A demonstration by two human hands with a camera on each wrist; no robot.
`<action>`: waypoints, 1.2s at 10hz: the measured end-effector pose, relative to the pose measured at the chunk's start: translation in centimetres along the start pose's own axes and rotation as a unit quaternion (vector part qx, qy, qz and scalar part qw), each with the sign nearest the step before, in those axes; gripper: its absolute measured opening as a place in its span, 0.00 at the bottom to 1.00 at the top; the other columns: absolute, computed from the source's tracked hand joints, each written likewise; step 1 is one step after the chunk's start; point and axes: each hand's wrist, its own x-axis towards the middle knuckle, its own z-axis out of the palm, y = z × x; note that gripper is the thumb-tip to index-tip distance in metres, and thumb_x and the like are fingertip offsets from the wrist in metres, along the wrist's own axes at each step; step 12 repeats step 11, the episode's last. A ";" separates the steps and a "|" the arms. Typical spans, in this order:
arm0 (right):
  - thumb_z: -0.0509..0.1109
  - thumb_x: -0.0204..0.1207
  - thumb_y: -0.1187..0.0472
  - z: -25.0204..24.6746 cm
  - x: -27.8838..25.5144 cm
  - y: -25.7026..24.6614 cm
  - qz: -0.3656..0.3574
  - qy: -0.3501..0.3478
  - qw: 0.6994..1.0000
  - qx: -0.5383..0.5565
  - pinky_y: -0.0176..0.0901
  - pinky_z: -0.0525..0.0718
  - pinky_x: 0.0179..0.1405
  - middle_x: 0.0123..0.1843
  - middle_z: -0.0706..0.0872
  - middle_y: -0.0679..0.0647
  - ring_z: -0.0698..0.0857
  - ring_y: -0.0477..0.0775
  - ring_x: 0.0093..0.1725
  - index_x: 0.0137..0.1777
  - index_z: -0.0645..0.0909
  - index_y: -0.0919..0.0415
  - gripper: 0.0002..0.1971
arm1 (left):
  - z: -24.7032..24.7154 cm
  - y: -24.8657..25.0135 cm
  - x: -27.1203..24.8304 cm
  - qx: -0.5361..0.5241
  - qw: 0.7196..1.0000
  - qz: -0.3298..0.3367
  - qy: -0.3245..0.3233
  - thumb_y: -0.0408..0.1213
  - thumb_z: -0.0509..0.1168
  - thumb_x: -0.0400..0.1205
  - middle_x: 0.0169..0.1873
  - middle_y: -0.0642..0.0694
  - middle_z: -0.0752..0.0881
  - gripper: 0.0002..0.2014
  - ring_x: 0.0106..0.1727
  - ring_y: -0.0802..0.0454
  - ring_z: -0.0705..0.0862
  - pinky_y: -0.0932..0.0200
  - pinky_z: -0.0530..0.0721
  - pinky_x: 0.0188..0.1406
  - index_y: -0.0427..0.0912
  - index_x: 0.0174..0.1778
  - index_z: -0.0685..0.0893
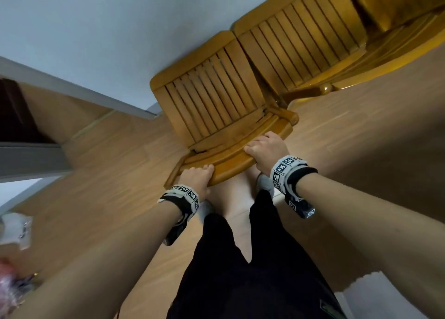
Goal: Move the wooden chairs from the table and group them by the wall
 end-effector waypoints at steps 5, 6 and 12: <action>0.74 0.74 0.55 -1.1 -1.8 -1.6 0.047 0.004 0.999 -0.015 0.53 0.73 0.70 0.63 0.87 0.49 0.82 0.55 0.65 0.66 0.83 0.50 0.19 | -0.1 0.8 -0.8 -0.066 0.997 -0.026 -0.031 0.39 0.66 0.82 0.66 0.42 0.80 0.20 0.61 0.38 0.83 0.48 0.78 0.47 0.42 0.68 0.72; 0.77 0.69 0.59 -0.7 -3.3 -2.9 0.071 0.029 0.997 -0.021 0.55 0.68 0.77 0.67 0.84 0.54 0.78 0.59 0.69 0.68 0.80 0.57 0.26 | -0.2 0.8 -1.1 -0.068 0.997 -0.019 -0.028 0.40 0.66 0.82 0.66 0.40 0.80 0.20 0.62 0.37 0.83 0.48 0.78 0.47 0.38 0.68 0.71; 0.64 0.82 0.62 2.7 -12.7 -19.9 0.401 0.022 0.899 0.176 0.54 0.61 0.85 0.90 0.55 0.59 0.60 0.61 0.87 0.89 0.52 0.62 0.38 | 1.4 -2.3 -6.2 0.035 0.985 0.161 0.054 0.38 0.66 0.84 0.81 0.34 0.66 0.44 0.74 0.35 0.77 0.43 0.77 0.72 0.34 0.88 0.44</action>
